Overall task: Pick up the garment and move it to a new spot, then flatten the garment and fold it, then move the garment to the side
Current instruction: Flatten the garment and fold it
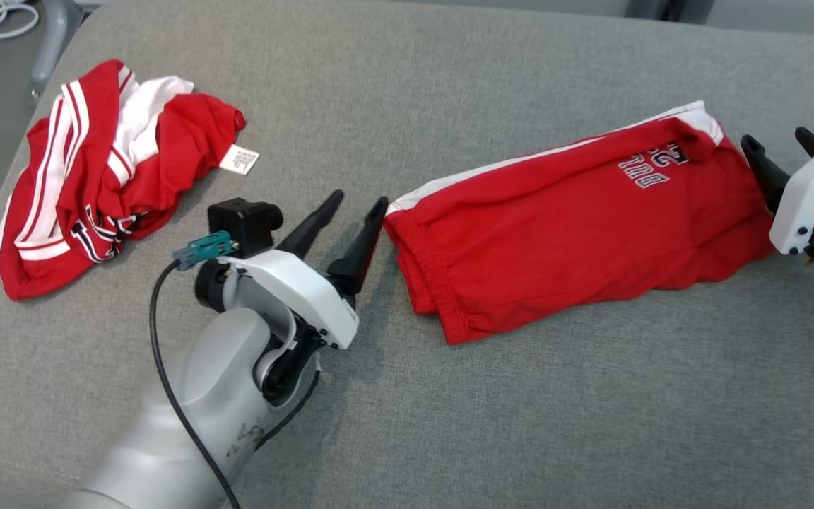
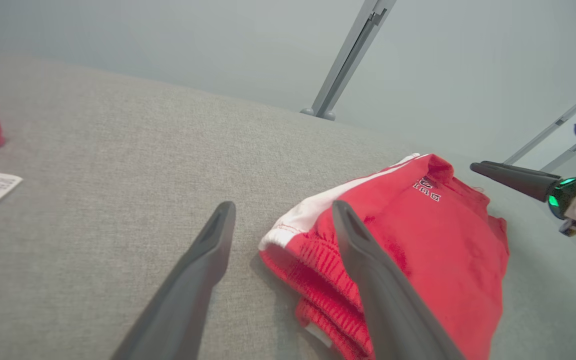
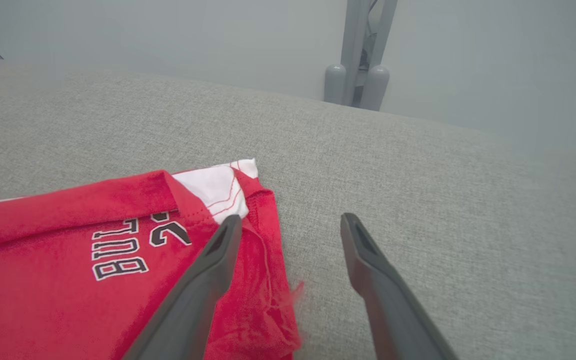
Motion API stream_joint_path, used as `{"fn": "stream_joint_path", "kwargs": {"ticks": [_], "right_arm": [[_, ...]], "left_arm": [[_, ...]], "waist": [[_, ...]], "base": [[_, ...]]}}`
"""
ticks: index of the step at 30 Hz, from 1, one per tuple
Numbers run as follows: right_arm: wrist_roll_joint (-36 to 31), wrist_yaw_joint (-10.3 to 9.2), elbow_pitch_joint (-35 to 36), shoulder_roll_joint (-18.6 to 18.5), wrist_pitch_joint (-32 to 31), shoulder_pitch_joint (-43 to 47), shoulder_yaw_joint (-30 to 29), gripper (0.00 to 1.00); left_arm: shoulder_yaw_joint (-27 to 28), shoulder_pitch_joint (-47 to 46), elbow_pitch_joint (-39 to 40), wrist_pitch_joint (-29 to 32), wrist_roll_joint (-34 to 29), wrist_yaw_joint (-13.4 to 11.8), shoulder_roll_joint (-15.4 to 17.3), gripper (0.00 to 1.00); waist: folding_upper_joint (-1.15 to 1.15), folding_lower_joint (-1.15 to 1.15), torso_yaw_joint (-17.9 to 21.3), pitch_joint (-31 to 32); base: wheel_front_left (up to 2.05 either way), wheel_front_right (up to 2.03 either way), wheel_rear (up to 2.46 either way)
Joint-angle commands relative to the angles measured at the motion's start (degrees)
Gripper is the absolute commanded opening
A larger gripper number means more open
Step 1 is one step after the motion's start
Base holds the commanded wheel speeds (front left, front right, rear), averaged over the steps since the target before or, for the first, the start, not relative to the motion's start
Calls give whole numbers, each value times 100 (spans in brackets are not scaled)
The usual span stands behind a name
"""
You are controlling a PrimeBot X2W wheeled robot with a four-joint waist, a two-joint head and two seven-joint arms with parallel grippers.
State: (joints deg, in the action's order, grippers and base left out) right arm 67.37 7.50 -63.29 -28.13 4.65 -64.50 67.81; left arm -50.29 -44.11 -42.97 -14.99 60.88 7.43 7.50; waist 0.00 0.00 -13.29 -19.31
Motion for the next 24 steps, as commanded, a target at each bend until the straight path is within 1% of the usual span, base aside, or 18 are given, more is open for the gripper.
{"fn": "stream_joint_path", "kwargs": {"ticks": [1, 4, 7, 10, 11, 13, 15, 18, 22, 23, 24], "right_arm": [[49, -2, -48, -3, 161, 156, -32, 100], [91, -2, -88, 6, 558, 374, -76, 100], [68, -2, -84, 13, 905, 551, -149, 100], [-92, -2, -15, 27, 1041, 715, -246, 100], [-203, -2, 91, 1, 1054, 660, -417, 100], [-473, -2, 350, -60, 1059, 756, -902, 100], [-839, -2, 622, -92, 1047, 1098, -1508, 100], [-1517, -2, 1136, -37, 1051, 1657, -2521, 100], [-2387, -2, 1800, 212, 1050, 2707, -3869, 100], [-2814, -2, 2144, 403, 1047, 3196, -4399, 100], [-2999, -1, 2310, 508, 1048, 3421, -4657, 100]], "left_arm": [[182, 64, -53, -26, -247, 8, 66, 100], [657, 238, -6, -26, -794, -2, 64, 100], [1207, 497, 226, -25, -1427, -111, 65, 100], [1804, 836, 623, -26, -2072, -218, 47, 100], [2015, 979, 777, -25, -2281, -261, 35, 100], [2399, 1286, 1081, -25, -2688, -308, -6, 100], [2756, 1600, 1372, -19, -3060, -302, -71, 100], [3247, 2090, 1762, -18, -3560, -249, -183, 100], [3733, 2703, 2216, -18, -4129, -171, -321, 100], [3910, 2979, 2421, -18, -4333, -129, -373, 100], [3985, 3112, 2511, -18, -4417, -96, -388, 100]], "waist": [[0, 0, 94, 218], [0, 0, 154, 442], [0, 0, 225, 655], [0, 0, 310, 862], [0, 0, 346, 922], [0, 0, 412, 1036], [0, 0, 480, 1163], [0, 0, 579, 1355], [0, 0, 697, 1571], [0, 0, 744, 1665], [0, 0, 766, 1707]], "base": [[0, 0, 0], [0, 0, 0], [0, 0, 0], [0, 0, 0], [0, 0, 0], [0, 0, 0], [0, 0, 0], [0, 0, 0], [0, 0, 0], [0, 0, 0], [0, 0, 0]]}}
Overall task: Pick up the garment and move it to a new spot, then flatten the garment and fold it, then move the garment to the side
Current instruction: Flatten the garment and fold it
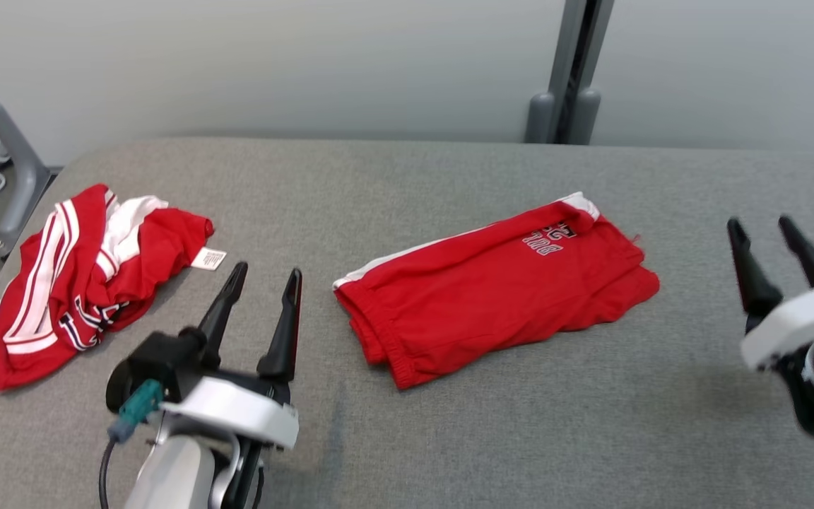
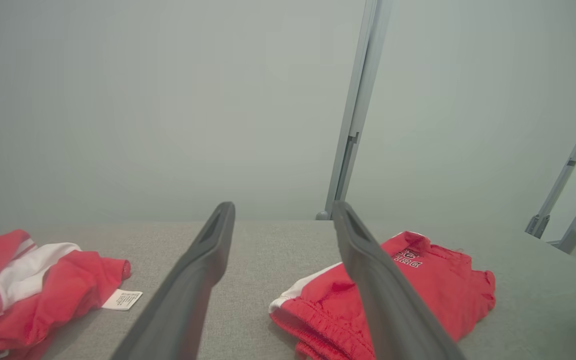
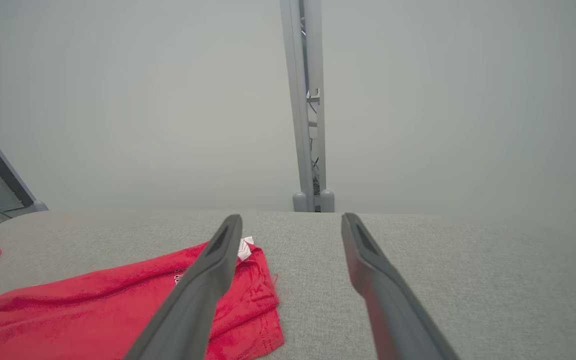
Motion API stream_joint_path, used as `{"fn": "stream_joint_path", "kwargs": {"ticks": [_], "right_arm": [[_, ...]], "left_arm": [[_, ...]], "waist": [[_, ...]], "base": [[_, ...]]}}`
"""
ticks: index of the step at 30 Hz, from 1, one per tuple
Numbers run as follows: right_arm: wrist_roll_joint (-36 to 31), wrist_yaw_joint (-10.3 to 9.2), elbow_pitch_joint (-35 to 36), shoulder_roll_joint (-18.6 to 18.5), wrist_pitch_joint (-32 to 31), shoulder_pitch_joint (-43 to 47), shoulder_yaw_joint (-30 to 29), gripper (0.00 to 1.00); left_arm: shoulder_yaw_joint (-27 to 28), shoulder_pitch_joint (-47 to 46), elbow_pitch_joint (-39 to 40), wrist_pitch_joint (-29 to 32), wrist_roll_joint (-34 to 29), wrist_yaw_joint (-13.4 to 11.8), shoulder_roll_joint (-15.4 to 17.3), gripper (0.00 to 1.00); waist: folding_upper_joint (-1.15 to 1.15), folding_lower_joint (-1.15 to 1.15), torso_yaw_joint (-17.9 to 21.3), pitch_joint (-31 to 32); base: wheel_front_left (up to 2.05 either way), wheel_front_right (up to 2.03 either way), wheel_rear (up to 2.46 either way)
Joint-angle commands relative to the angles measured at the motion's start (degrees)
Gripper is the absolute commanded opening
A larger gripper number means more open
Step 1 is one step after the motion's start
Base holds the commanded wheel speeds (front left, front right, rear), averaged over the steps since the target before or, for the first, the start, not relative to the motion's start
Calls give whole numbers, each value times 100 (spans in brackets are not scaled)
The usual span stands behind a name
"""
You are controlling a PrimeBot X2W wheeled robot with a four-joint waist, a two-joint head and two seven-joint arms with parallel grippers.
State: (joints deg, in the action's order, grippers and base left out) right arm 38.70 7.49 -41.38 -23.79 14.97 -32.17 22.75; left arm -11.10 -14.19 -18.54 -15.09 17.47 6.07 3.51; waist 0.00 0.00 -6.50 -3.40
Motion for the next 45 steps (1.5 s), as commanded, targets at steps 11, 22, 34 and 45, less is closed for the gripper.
{"fn": "stream_joint_path", "kwargs": {"ticks": [11, 22, 34, 45], "right_arm": [[-1112, 0, 1014, 1006, 16, 1724, -1478, 100], [-1115, 0, 674, 1277, 17, 1835, -1750, 100], [791, 0, -732, 1380, -992, 840, -1972, 100], [1590, 0, -1676, 1135, -1765, 63, -2164, 100]], "left_arm": [[454, 1099, 587, -9, -362, 106, -48, 100], [214, 1129, 666, -9, -426, 84, -50, 100], [11, 838, 664, -9, -367, 123, -50, 100], [-236, 718, 619, -9, -201, 119, -50, 100]], "waist": [[0, 0, 206, 377], [0, 0, -64, 267], [0, 0, -739, -245], [0, 0, -1349, -580]], "base": [[0, 0, 0], [0, 0, 0], [0, 0, 0], [0, 0, 0]]}}
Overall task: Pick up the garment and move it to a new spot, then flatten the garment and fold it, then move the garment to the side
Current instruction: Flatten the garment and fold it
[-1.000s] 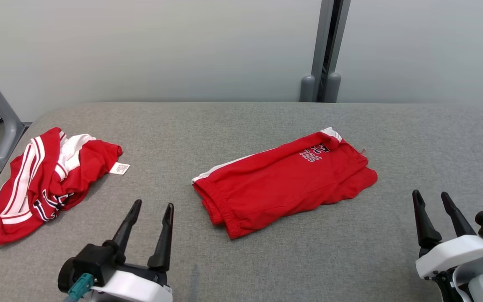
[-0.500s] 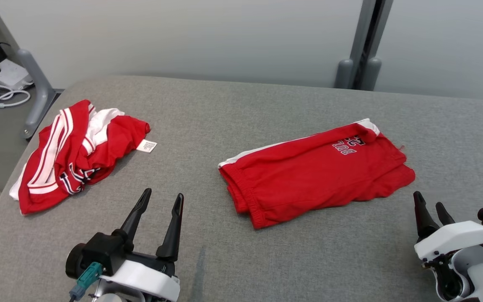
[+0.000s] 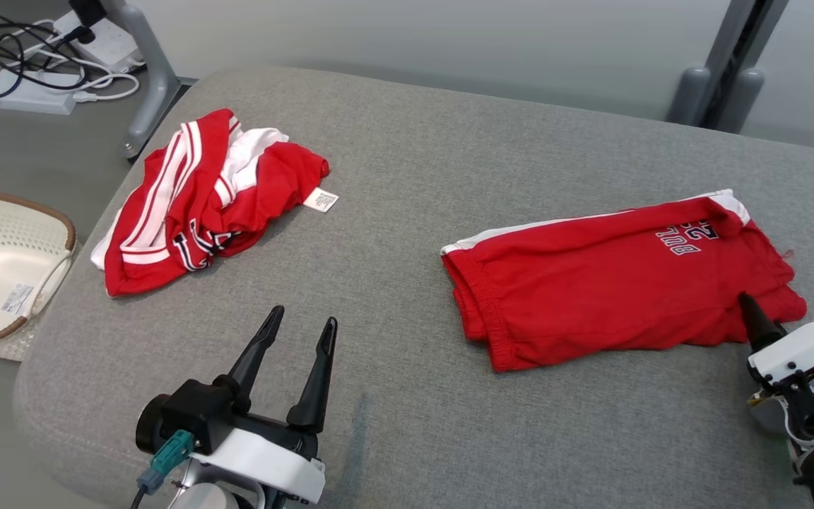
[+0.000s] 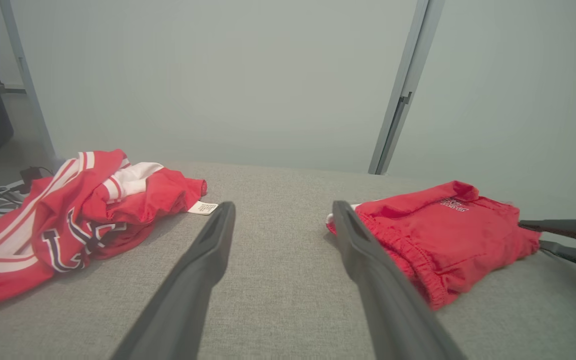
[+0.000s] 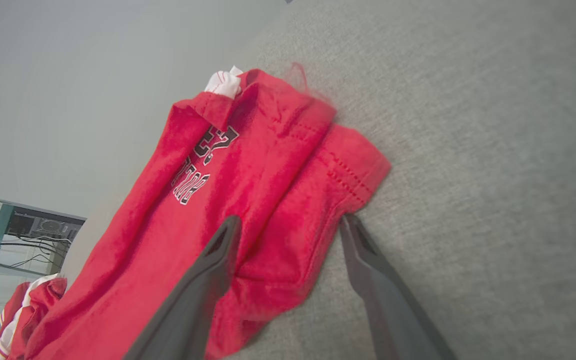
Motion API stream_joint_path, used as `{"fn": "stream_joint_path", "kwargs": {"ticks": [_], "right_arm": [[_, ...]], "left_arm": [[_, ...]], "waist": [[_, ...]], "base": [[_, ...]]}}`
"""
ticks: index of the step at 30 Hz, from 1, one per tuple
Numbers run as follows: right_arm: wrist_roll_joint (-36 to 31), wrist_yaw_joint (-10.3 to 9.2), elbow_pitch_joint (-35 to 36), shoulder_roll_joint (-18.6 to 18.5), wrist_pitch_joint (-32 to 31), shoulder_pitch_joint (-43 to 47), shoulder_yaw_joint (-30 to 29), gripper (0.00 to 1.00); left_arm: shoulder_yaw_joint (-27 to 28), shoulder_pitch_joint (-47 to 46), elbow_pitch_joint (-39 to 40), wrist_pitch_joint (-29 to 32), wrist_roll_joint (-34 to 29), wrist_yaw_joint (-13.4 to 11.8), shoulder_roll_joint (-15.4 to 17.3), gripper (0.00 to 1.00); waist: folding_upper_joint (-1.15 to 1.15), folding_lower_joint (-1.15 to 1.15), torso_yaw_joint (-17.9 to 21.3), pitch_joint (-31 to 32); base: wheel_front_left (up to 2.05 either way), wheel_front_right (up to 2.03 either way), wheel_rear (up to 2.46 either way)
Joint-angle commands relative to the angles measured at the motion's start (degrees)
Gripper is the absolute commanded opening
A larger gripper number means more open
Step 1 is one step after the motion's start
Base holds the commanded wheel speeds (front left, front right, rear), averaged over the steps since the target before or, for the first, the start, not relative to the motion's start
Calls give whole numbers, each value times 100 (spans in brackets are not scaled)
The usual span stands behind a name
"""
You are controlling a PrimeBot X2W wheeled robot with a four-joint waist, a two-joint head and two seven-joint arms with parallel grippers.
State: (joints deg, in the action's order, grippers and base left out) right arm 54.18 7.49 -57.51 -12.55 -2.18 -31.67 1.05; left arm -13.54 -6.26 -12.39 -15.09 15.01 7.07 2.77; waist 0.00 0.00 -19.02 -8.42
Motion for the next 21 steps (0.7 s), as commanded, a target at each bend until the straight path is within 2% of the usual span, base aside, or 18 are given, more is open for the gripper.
{"fn": "stream_joint_path", "kwargs": {"ticks": [1, 7, 18, 19, 20, 21], "right_arm": [[80, 0, -113, -8, -84, -43, 8, 100], [257, 0, -389, -97, -216, -350, 23, 100], [155, 0, -821, -252, -288, -827, 258, 100], [144, 0, -851, -252, -271, -853, 282, 60], [130, 0, -872, -253, -234, -870, 309, 33], [110, 0, -892, -263, -173, -890, 341, 0]], "left_arm": [[-23, -85, 12, -9, 57, 5, 23, 100], [-110, -153, 77, -9, 122, -41, 22, 100], [-175, -289, 128, -9, 300, -84, 22, 100], [-178, -296, 124, -9, 318, -83, 22, 100], [-180, -301, 119, -9, 323, -83, 21, 100], [-185, -311, 122, -9, 263, -92, 22, 100]], "waist": [[0, 0, -132, -96], [0, 0, -280, -228], [0, 0, -432, -465], [0, 0, -440, -473], [0, 0, -446, -477], [0, 0, -450, -478]], "base": [[0, 0, 0], [0, 0, 0], [0, 0, 0], [0, 0, 0], [0, 0, 0], [0, 0, 0]]}}
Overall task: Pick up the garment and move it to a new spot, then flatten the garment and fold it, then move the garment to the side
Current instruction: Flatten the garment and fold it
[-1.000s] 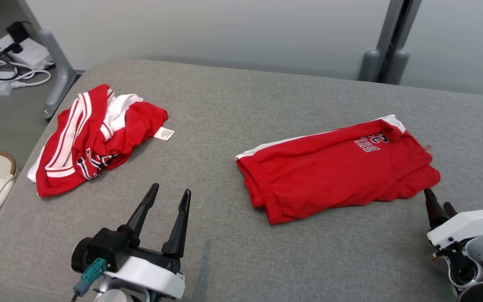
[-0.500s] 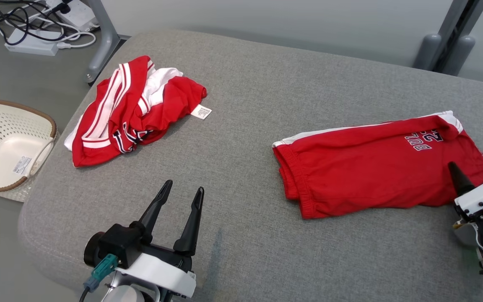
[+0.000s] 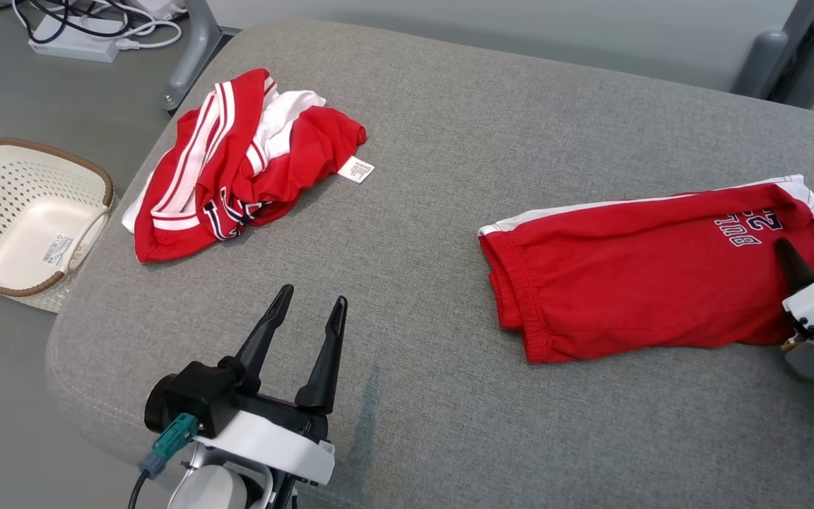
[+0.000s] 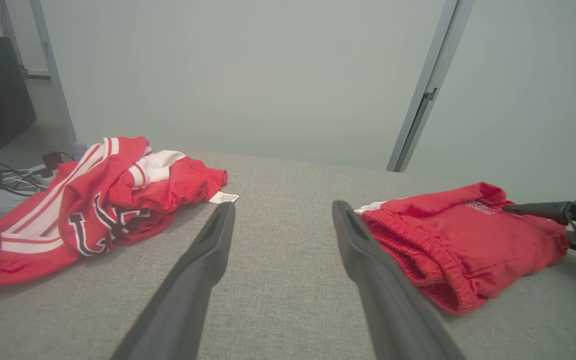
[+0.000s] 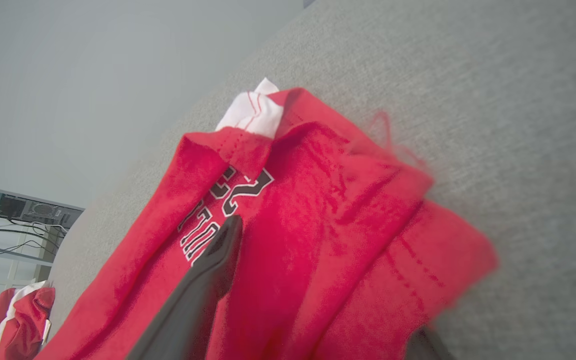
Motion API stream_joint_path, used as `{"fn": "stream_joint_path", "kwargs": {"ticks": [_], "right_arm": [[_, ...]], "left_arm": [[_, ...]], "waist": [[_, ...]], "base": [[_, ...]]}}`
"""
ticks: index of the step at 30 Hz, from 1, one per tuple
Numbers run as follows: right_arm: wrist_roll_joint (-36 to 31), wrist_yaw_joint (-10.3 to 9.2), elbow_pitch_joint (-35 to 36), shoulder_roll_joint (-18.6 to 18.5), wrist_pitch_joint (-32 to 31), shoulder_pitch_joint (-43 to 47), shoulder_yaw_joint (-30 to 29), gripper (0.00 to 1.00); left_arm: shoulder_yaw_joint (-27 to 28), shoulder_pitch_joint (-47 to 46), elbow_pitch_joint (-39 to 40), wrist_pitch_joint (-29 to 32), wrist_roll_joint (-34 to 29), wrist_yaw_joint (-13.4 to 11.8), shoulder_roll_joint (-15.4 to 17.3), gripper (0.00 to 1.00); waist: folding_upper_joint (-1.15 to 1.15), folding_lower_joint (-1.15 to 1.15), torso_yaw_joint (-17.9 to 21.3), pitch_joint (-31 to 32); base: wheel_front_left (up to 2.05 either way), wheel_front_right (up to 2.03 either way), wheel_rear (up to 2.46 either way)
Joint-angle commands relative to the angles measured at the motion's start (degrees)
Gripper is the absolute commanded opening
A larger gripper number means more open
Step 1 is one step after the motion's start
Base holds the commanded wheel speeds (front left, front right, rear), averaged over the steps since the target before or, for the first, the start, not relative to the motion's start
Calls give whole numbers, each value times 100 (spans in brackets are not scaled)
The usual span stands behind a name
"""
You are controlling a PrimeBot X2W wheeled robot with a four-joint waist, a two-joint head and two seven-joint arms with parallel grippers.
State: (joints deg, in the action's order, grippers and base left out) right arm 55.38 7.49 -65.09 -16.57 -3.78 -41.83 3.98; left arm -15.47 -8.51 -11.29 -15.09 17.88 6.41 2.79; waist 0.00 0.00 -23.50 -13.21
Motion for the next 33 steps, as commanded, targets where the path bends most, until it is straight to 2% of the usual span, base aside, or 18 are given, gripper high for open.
{"fn": "stream_joint_path", "kwargs": {"ticks": [1, 8, 17, 26, 33], "right_arm": [[-29, 0, -155, 137, 18, 111, 79, 0], [62, 0, -141, 175, 346, 182, 163, 0], [484, 0, 49, 202, 1024, 616, -43, 0], [809, 0, -352, 4, 1669, 1285, -388, 0], [774, 0, -551, -45, 1807, 1546, -427, 0]], "left_arm": [[4, -88, 23, -9, -50, -35, 20, 100], [79, -63, 27, -9, -38, -68, 19, 100], [100, 101, -21, -9, -134, -66, 21, 100], [113, 267, -51, -9, -187, -75, 22, 100], [123, 398, -93, -9, -268, -53, 22, 100]], "waist": [[0, 0, -4, 3], [0, 0, 97, 122], [0, 0, 479, 461], [0, 0, 864, 833], [0, 0, 990, 1044]], "base": [[0, 0, 0], [0, 0, 0], [0, 0, 0], [0, 0, 0], [0, 0, 0]]}}
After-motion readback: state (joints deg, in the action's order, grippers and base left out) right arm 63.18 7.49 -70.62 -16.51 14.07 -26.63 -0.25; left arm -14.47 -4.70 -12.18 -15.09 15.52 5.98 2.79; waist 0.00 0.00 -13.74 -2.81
